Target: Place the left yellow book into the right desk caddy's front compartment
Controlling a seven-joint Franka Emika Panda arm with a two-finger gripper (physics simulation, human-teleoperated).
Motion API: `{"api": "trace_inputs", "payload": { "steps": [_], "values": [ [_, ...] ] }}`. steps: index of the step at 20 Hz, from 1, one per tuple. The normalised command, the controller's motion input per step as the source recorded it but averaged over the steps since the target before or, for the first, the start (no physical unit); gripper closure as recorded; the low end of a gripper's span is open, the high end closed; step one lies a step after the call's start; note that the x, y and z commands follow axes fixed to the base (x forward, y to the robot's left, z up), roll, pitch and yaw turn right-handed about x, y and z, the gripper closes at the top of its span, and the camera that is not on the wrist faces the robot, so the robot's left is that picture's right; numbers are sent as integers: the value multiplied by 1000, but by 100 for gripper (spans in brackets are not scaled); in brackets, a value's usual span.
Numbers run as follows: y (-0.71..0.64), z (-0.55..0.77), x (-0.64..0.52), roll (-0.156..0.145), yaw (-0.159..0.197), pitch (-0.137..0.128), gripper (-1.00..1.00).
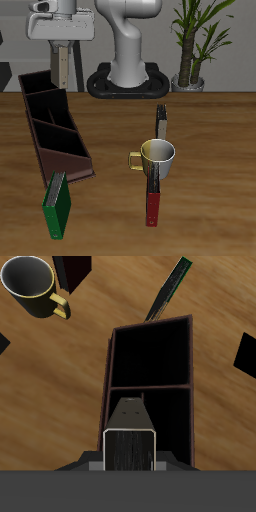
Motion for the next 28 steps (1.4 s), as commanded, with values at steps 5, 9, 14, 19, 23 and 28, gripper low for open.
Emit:
{"api": "trace_inputs", "payload": {
  "steps": [5, 9, 14, 19, 23, 28],
  "values": [
    [20, -78, 77, 0, 7, -1, 100],
    [-35, -75, 76, -8, -2, 5, 100],
    [-34, -133, 57, -8, -4, 13, 100],
    [-39, -125, 53, -17, -24, 16, 100],
    [-29, -207, 107, 4, 16, 26, 100],
    [-39, -113, 43, -10, -15, 10, 100]
  ]
}}
